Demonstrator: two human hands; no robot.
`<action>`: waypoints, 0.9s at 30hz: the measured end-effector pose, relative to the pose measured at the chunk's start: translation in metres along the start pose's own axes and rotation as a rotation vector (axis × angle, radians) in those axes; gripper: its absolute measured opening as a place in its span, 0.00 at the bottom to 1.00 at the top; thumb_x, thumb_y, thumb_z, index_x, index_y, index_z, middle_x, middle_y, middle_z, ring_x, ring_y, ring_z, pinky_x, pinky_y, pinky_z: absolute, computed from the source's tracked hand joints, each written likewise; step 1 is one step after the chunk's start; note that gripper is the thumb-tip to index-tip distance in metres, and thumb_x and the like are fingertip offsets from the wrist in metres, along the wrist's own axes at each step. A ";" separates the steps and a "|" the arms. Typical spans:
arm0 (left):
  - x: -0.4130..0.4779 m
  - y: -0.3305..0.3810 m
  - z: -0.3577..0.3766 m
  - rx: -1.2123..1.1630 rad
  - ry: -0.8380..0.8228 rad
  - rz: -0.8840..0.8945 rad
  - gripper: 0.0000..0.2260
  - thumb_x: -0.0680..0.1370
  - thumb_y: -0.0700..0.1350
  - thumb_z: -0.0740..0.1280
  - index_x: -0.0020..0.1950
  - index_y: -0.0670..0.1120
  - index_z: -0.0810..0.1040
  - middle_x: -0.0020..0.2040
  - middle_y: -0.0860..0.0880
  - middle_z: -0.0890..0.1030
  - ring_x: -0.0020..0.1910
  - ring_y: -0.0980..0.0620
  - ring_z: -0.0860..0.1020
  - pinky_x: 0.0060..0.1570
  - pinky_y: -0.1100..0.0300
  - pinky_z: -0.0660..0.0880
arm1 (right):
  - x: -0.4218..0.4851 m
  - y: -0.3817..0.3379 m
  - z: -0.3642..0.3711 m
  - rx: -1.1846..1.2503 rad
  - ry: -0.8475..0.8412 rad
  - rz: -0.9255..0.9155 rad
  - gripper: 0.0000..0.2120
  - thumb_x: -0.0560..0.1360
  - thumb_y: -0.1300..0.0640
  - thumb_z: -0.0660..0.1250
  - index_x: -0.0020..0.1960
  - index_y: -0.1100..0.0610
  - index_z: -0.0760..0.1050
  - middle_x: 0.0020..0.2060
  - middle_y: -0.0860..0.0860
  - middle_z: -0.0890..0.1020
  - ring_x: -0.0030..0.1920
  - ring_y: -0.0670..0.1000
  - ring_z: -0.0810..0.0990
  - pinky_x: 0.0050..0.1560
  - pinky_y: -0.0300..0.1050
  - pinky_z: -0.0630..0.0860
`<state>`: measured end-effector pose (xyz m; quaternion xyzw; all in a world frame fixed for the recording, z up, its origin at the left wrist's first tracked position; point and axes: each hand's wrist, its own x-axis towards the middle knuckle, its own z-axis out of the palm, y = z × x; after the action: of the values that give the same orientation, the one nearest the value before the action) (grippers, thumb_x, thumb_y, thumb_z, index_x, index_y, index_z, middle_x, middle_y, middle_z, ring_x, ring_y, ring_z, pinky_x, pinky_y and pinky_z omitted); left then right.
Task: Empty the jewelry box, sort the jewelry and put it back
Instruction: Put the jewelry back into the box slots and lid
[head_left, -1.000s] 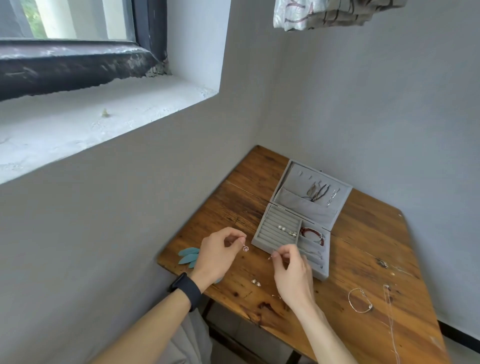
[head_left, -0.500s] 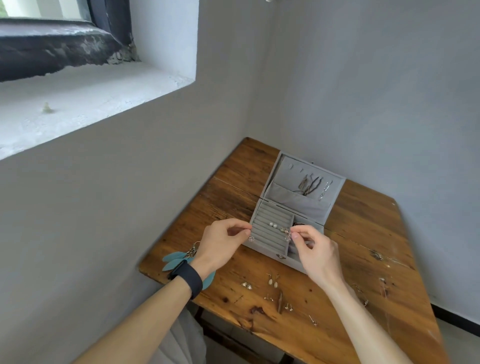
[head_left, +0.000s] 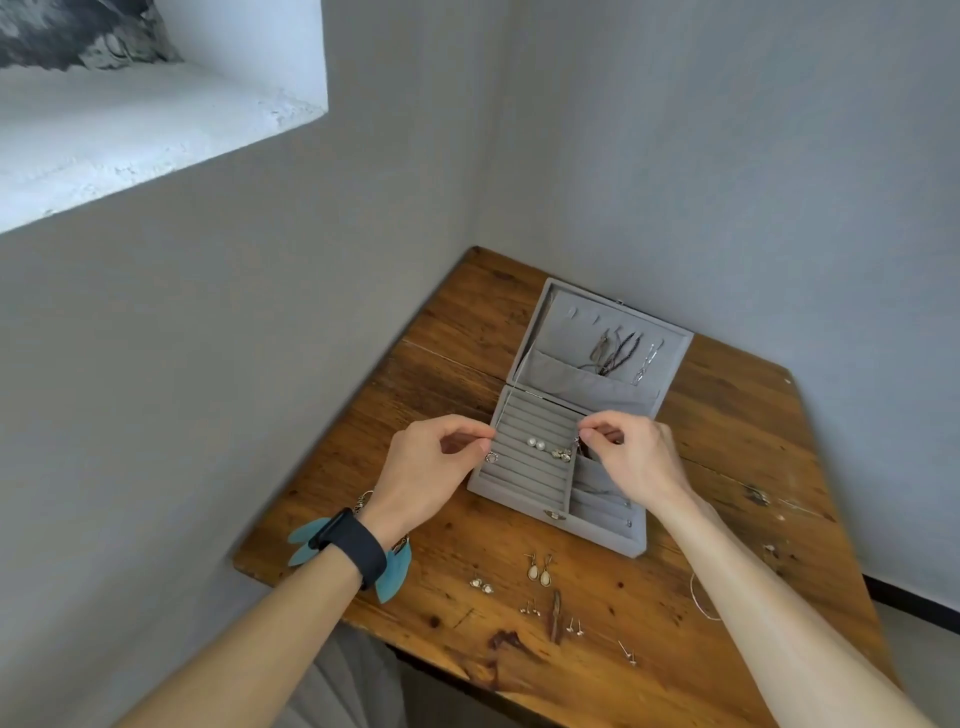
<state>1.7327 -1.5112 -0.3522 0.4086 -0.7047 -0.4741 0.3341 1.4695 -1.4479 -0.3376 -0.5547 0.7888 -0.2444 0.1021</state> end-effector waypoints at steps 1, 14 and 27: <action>0.001 0.000 -0.001 0.003 -0.002 -0.002 0.07 0.78 0.48 0.72 0.51 0.61 0.84 0.47 0.71 0.81 0.51 0.72 0.77 0.48 0.80 0.68 | 0.002 0.000 0.001 -0.008 -0.009 0.005 0.05 0.77 0.53 0.70 0.51 0.47 0.84 0.41 0.38 0.82 0.43 0.30 0.76 0.43 0.20 0.65; -0.002 -0.008 -0.006 -0.017 0.015 -0.038 0.07 0.77 0.48 0.72 0.51 0.60 0.84 0.47 0.65 0.83 0.50 0.72 0.76 0.46 0.80 0.68 | 0.028 -0.009 0.006 -0.239 -0.114 0.024 0.08 0.79 0.55 0.68 0.54 0.49 0.84 0.49 0.48 0.86 0.52 0.50 0.83 0.52 0.37 0.74; 0.000 -0.008 -0.004 -0.036 0.000 -0.030 0.07 0.77 0.47 0.72 0.51 0.59 0.84 0.46 0.66 0.83 0.50 0.71 0.77 0.47 0.79 0.69 | 0.051 -0.028 0.002 -0.392 -0.265 0.082 0.11 0.78 0.57 0.65 0.52 0.46 0.85 0.51 0.47 0.86 0.55 0.52 0.81 0.56 0.50 0.80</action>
<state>1.7379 -1.5140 -0.3585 0.4130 -0.6898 -0.4917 0.3344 1.4750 -1.5032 -0.3197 -0.5585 0.8228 -0.0073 0.1051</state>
